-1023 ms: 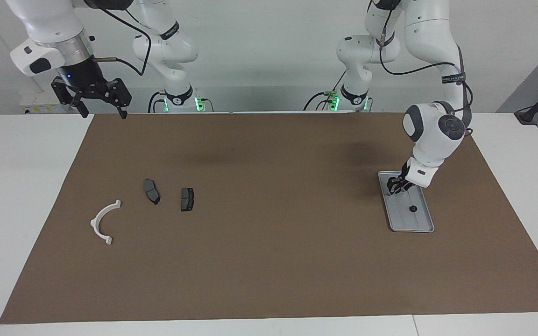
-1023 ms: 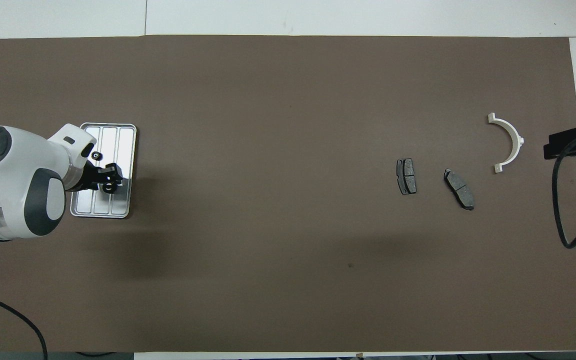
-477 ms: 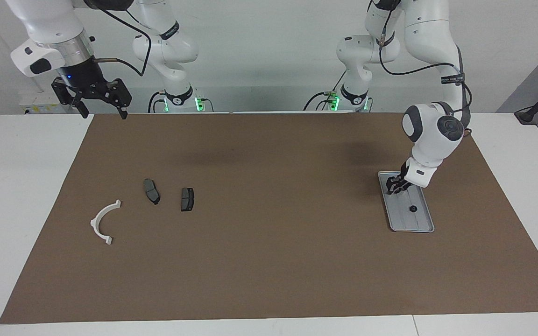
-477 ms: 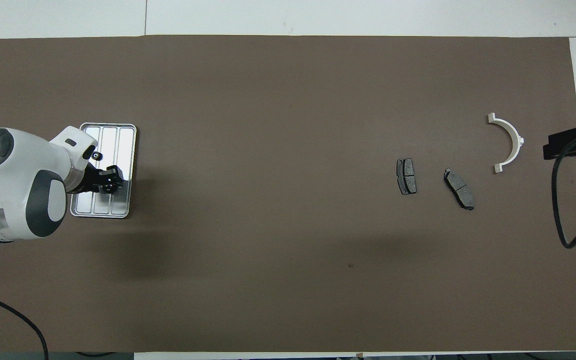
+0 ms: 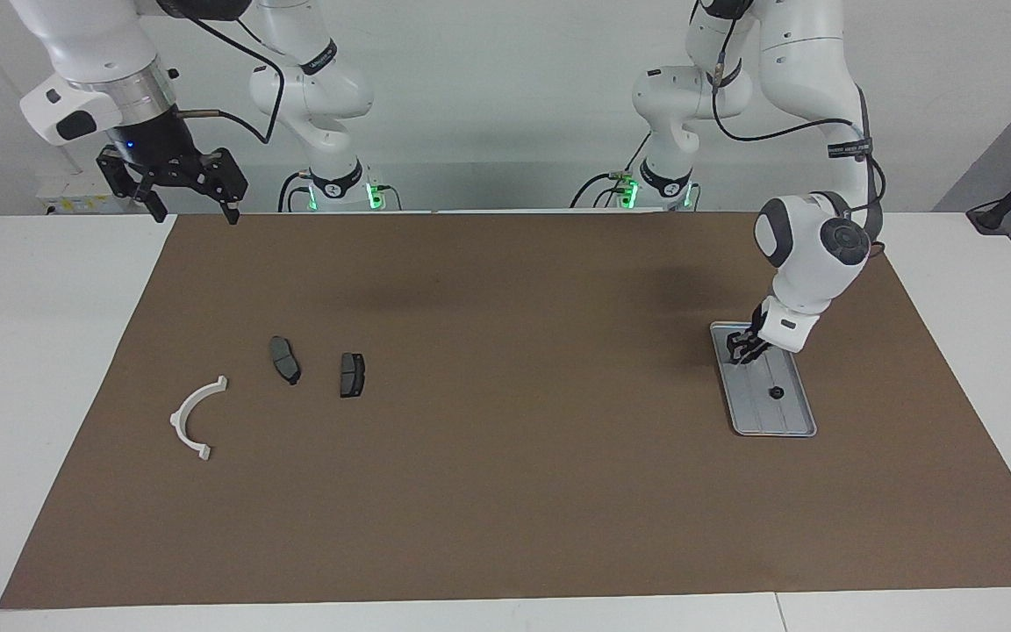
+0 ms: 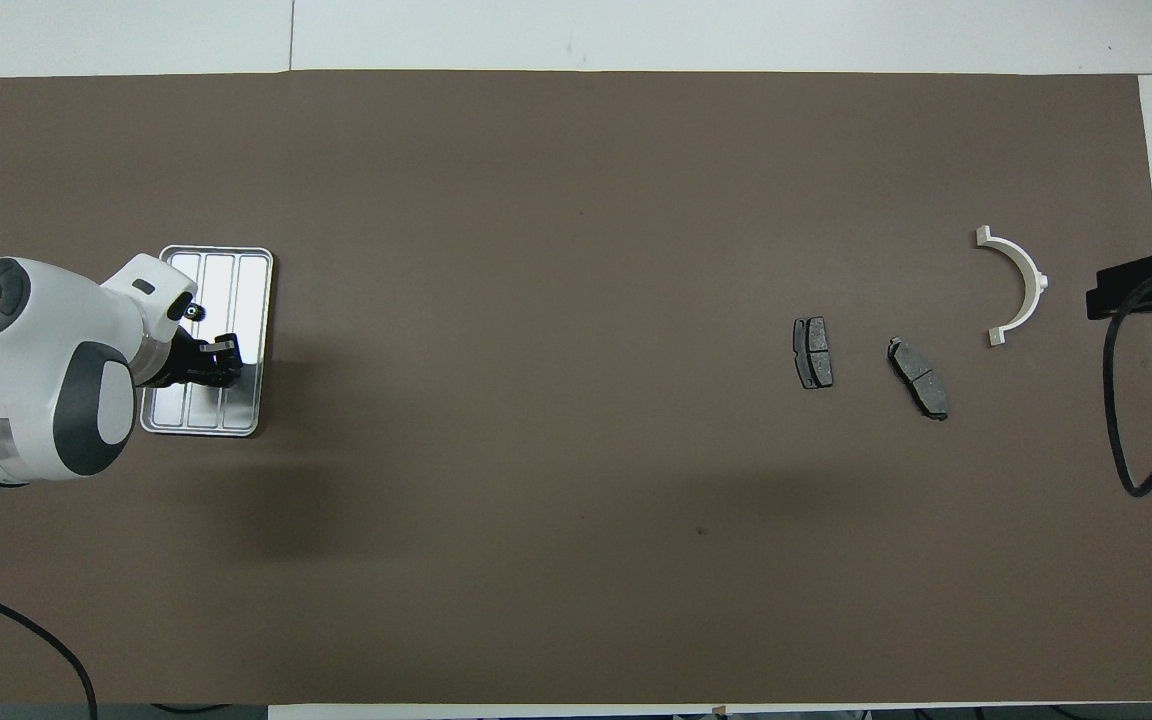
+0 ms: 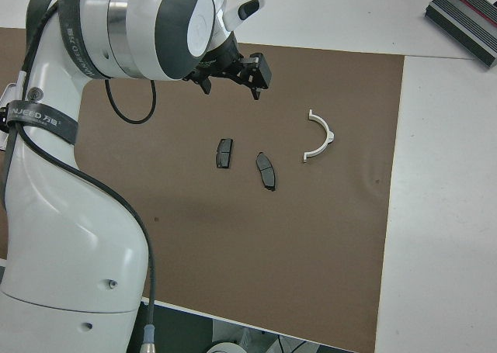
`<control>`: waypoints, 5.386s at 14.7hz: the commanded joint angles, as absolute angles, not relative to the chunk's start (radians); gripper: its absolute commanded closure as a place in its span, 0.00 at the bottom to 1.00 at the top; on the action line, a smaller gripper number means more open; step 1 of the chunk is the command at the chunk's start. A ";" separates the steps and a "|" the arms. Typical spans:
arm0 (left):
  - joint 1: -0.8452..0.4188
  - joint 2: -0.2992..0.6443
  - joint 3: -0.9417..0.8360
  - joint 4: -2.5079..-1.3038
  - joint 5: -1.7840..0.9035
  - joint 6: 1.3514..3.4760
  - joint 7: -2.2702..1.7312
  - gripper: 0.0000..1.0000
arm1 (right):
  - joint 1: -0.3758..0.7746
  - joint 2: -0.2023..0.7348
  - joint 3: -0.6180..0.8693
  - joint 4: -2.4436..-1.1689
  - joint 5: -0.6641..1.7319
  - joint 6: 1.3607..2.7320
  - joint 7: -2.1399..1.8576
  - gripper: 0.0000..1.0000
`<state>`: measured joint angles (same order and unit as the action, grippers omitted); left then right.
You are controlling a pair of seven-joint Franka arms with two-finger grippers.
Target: Place bearing gear from tray to pile
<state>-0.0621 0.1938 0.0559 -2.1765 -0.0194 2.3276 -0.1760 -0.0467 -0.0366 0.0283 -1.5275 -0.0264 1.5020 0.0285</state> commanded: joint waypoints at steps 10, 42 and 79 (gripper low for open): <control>-0.130 0.192 0.063 -1.864 -0.002 1.985 -0.328 1.00 | -0.066 -0.046 0.035 -1.548 -0.009 1.525 -0.005 0.00; -0.667 0.696 0.067 -1.373 -0.067 2.115 -1.154 0.99 | -0.060 0.060 0.035 -1.516 -0.015 1.643 -0.015 0.00; -0.114 0.291 0.106 -1.830 -0.054 2.132 -0.074 0.15 | 0.515 0.735 0.072 -0.913 -0.064 1.695 0.452 0.00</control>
<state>-0.1415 0.3407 0.1137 -1.7681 -0.0456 2.0936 -0.1213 0.4840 0.6901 0.0793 -0.9602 -0.0458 1.7047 0.4124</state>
